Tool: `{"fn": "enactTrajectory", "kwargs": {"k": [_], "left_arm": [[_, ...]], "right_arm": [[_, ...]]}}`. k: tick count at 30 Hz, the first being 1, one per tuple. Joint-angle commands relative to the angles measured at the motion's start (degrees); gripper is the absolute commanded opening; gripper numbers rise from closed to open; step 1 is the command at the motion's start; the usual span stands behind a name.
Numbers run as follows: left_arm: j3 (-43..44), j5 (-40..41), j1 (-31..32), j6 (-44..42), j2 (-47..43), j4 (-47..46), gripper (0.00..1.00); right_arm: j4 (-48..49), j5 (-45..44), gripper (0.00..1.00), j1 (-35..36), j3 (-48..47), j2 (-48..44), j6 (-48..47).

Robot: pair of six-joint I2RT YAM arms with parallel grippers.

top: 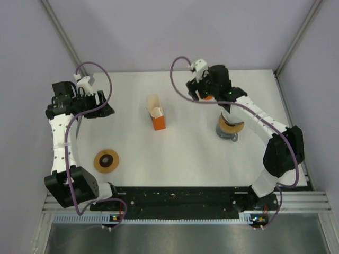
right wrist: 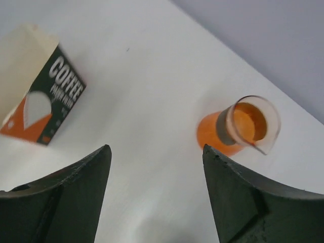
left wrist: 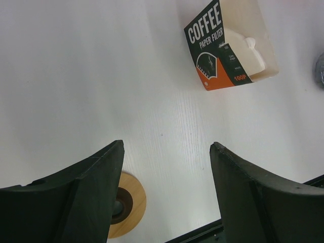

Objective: Place the coffee filter in the dripper

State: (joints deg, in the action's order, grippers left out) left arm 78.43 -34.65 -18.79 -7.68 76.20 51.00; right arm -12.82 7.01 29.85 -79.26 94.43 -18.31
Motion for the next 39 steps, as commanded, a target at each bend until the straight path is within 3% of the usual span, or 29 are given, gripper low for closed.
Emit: {"fn": "enactTrajectory", "kwargs": {"k": [1,6,12,16,20,24,28,35,39], "left_arm": [[-0.47,-0.59,-0.37,-1.19,-1.76,-2.40,0.74],[-0.74,0.11,-0.29,-1.20,-2.02,-2.66,0.74],[-0.74,0.82,-0.46,-1.46,-2.55,-2.66,0.74],[-0.74,1.43,-0.46,-1.63,-2.73,-2.75,0.74],[-0.74,1.52,-0.46,-1.63,-2.55,-2.84,0.74],[-0.74,1.52,-0.46,-1.72,-2.20,-2.75,0.74],[-0.65,1.69,-0.46,-1.63,-1.94,-2.84,0.75],[-0.65,1.70,-0.46,-1.98,-1.94,-2.93,0.74],[-0.65,1.87,-0.46,-2.25,-2.02,-2.75,0.74]], "right_arm": [[0.08,-0.49,0.74,-8.47,-12.74,5.57,17.84],[-6.59,-2.52,0.80,-14.89,-28.46,18.56,29.98],[-10.73,-5.68,0.78,-15.78,-39.29,29.56,27.27],[-13.37,-6.83,0.71,-15.78,-43.86,33.88,25.78],[-13.46,-8.85,0.58,-15.78,-44.92,36.52,24.11],[-13.55,-7.36,0.37,-15.78,-44.75,37.49,23.49],[-13.72,-5.88,0.03,-15.78,-44.05,37.75,22.97],[-15.48,-1.99,0.00,-15.43,-41.85,33.37,21.04],[-15.66,-4.71,0.00,-13.85,-35.80,24.51,19.54]]}}
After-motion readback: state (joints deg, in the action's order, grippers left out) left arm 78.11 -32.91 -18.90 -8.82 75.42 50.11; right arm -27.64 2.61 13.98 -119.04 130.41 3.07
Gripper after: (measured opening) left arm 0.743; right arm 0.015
